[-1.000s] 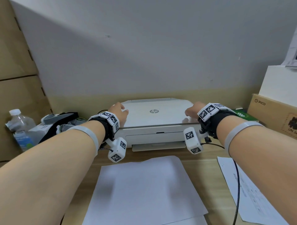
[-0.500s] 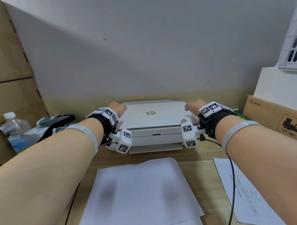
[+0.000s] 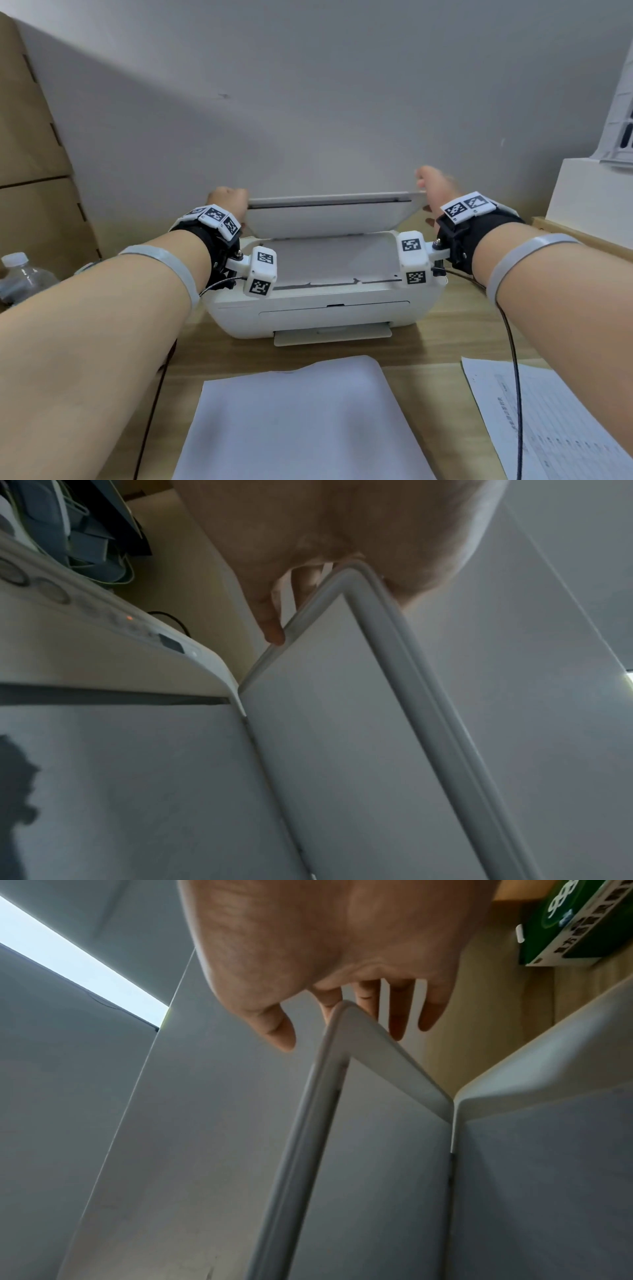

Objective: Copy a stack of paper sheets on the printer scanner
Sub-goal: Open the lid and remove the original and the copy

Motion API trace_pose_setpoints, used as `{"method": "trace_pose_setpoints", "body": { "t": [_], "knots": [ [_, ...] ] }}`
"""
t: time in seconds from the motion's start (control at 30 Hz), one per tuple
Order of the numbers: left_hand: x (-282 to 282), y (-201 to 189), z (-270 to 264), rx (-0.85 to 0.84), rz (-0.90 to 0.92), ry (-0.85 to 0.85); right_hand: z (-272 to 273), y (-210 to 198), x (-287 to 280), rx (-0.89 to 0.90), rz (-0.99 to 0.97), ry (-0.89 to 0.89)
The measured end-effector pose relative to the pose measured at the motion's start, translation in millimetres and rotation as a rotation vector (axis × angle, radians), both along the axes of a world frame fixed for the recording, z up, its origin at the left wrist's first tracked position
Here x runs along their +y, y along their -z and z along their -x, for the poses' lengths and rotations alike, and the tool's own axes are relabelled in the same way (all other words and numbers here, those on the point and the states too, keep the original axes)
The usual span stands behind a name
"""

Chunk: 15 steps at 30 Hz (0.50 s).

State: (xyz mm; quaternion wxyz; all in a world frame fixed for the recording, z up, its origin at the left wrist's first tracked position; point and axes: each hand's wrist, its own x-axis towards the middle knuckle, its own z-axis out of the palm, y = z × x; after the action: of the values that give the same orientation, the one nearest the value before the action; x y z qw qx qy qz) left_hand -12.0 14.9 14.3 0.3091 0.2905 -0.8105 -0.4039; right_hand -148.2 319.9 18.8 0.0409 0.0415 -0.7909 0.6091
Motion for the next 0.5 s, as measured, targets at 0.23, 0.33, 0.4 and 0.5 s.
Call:
{"method": "trace_pose_setpoints", "body": {
  "t": [0.23, 0.33, 0.4, 0.5],
  "knots": [
    [-5, -10, 20, 0.293, -0.376, -0.065, 51, -11, -14, 0.088, 0.276, 0.002],
    [-42, -1, 50, 0.245, -0.368, -0.07, 63, -13, -22, 0.073, 0.234, -0.024],
    [-64, 6, 70, 0.211, -0.352, -0.069, 51, -18, -26, 0.037, 0.2, -0.082],
    [-67, 9, 81, 0.145, -0.337, -0.046, 61, -13, -32, -0.023, 0.141, -0.126]
  ]
}}
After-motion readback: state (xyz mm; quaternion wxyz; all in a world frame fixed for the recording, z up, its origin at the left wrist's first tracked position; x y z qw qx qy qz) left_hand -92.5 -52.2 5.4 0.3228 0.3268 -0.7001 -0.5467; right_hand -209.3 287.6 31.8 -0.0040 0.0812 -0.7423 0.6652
